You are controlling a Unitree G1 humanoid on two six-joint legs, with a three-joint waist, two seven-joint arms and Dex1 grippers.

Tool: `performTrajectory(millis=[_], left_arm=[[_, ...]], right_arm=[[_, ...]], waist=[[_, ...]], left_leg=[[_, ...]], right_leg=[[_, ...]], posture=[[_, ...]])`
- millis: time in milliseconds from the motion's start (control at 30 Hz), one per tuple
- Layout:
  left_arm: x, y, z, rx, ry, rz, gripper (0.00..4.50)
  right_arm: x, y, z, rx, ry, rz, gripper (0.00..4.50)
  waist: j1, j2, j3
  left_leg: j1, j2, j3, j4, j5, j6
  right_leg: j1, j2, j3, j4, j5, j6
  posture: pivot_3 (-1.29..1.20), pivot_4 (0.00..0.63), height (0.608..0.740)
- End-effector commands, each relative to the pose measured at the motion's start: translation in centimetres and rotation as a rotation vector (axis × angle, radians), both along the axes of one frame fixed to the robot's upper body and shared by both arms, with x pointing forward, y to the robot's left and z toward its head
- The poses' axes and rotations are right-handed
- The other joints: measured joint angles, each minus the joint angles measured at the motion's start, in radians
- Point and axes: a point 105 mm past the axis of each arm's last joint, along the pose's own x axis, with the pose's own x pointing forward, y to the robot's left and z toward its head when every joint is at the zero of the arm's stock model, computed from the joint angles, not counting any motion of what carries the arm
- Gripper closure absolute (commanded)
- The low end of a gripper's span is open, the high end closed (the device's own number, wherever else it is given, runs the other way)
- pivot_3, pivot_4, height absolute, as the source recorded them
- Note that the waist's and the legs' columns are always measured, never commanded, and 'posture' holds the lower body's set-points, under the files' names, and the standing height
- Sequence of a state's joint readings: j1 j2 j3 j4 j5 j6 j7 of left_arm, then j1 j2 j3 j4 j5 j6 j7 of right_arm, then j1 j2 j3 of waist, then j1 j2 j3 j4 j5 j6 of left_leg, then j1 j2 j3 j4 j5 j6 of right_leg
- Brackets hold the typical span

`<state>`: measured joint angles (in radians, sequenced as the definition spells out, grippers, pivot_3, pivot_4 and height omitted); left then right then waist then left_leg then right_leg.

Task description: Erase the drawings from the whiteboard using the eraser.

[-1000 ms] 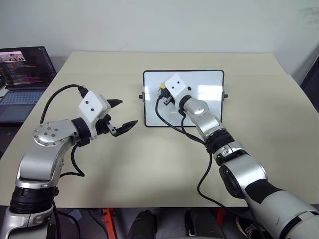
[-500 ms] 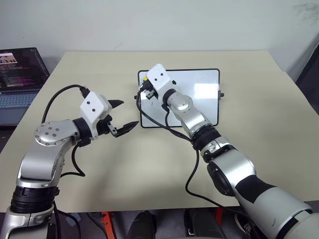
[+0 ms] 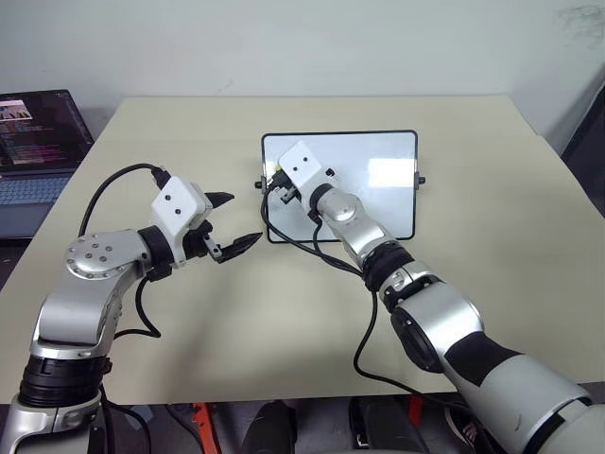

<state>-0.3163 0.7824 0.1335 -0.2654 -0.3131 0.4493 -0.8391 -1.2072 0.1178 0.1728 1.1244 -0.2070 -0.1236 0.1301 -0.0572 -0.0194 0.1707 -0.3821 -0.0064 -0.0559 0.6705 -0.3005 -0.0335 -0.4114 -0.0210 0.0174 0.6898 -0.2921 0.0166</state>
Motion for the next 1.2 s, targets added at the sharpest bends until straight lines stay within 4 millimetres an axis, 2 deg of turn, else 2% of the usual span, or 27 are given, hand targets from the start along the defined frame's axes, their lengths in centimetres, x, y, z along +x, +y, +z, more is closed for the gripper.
performTrajectory(millis=[33, 367, 967, 1200], left_arm=[[-0.2, -0.3, 1.4, 0.000, -0.059, -0.015, 0.00], [-0.1, -0.4, 1.4, -0.007, -0.056, -0.018, 0.00], [0.0, -0.4, 1.5, -0.006, -0.056, -0.016, 0.00], [0.0, -0.4, 1.5, -0.005, -0.058, -0.016, 0.00]], right_arm=[[0.4, -0.5, 1.3, -0.014, -0.048, -0.015, 3.33], [0.9, -2.7, -1.0, -0.087, -0.024, -0.039, 3.33], [0.5, -6.2, -4.2, -0.151, 0.025, -0.059, 3.33], [0.4, -7.0, -4.0, -0.133, 0.021, -0.068, 3.33]], waist=[[0.000, 0.000, 0.000], [0.005, 0.000, 0.000], [0.013, -0.001, 0.000], [0.018, -0.001, -0.001]], left_leg=[[0.000, 0.000, 0.000, 0.000, 0.000, 0.000], [0.001, 0.000, 0.000, 0.001, 0.000, 0.000], [0.004, -0.001, -0.001, 0.006, 0.000, 0.000], [0.007, -0.001, -0.001, 0.006, 0.000, 0.000]], right_leg=[[0.000, 0.000, 0.000, 0.000, 0.000, 0.000], [0.001, 0.000, 0.000, 0.001, 0.000, 0.000], [0.005, 0.000, 0.000, 0.006, 0.000, 0.000], [0.007, 0.000, 0.000, 0.007, 0.000, 0.000]], posture=[[0.00, 0.150, 0.740], [0.00, 0.150, 0.740], [0.00, 0.150, 0.740], [0.00, 0.150, 0.740]])
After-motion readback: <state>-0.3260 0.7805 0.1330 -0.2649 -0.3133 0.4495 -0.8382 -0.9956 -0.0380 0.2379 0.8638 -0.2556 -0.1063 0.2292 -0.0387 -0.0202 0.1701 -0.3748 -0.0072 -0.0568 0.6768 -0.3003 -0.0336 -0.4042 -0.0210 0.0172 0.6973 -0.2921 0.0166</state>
